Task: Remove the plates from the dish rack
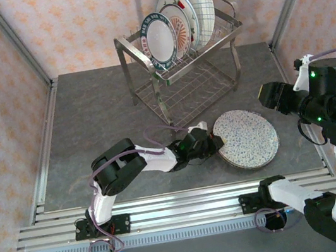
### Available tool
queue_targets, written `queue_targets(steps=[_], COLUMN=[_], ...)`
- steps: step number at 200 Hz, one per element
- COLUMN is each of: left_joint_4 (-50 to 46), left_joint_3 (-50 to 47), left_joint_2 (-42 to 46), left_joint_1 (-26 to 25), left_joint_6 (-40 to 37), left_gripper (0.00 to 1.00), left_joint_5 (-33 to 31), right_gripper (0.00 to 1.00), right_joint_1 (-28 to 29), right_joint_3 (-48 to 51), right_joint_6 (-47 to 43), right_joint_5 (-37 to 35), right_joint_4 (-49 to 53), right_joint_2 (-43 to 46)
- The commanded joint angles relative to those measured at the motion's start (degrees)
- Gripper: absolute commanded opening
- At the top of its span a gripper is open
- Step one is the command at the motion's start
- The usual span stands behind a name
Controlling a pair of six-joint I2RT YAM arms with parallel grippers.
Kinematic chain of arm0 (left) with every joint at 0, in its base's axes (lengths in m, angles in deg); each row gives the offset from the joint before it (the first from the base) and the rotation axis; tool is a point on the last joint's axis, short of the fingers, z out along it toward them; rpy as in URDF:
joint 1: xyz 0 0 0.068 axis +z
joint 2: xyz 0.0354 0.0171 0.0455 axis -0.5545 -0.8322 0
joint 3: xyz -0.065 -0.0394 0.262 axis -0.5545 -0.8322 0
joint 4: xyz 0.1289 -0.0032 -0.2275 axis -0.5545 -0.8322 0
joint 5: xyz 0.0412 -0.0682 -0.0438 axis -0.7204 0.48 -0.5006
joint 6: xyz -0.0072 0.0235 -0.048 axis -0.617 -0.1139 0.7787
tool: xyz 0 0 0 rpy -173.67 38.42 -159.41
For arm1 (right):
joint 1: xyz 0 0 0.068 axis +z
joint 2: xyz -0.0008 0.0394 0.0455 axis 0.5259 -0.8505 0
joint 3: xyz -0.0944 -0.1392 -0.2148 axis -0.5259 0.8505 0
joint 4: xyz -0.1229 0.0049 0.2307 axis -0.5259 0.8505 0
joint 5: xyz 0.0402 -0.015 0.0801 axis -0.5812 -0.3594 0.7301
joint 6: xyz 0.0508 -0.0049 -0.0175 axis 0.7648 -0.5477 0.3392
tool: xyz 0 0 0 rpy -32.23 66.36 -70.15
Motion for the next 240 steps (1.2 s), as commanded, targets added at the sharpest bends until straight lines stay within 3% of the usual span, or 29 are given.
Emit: queue_targets(steps=[1,61,118,154,240], left_joint_4=[3.13,2.57,-1.93,-5.54,-22.69], left_joint_3=[0.93,1.63,2.65,3.77,9.7], left_joint_2=[-0.06,-0.94,0.7,1.35,2.05], left_joint_1=[0.22,0.32,0.51,0.69,0.96], left_joint_6=[0.71,1.06,-0.13,-0.68,-3.02], left_gripper=[0.0,0.03,0.3,0.41,0.41], left_joint_5=[-0.81,0.03,0.36,1.07,2.06], right_gripper=[0.64,0.64,0.64,0.64,0.64], right_joint_1=[0.21,0.28,0.27,0.28,0.23], right_joint_3=[0.5,0.51,0.51,1.04,1.52], right_joint_6=[0.59,0.39,0.29,0.4,0.73], right_joint_5=[0.54,0.89,1.07,1.16,1.07], right_joint_4=[-1.53,-1.88,-1.97,-2.62,-3.51], right_joint_2=[0.12,-0.24,-0.5,-0.51,-0.76])
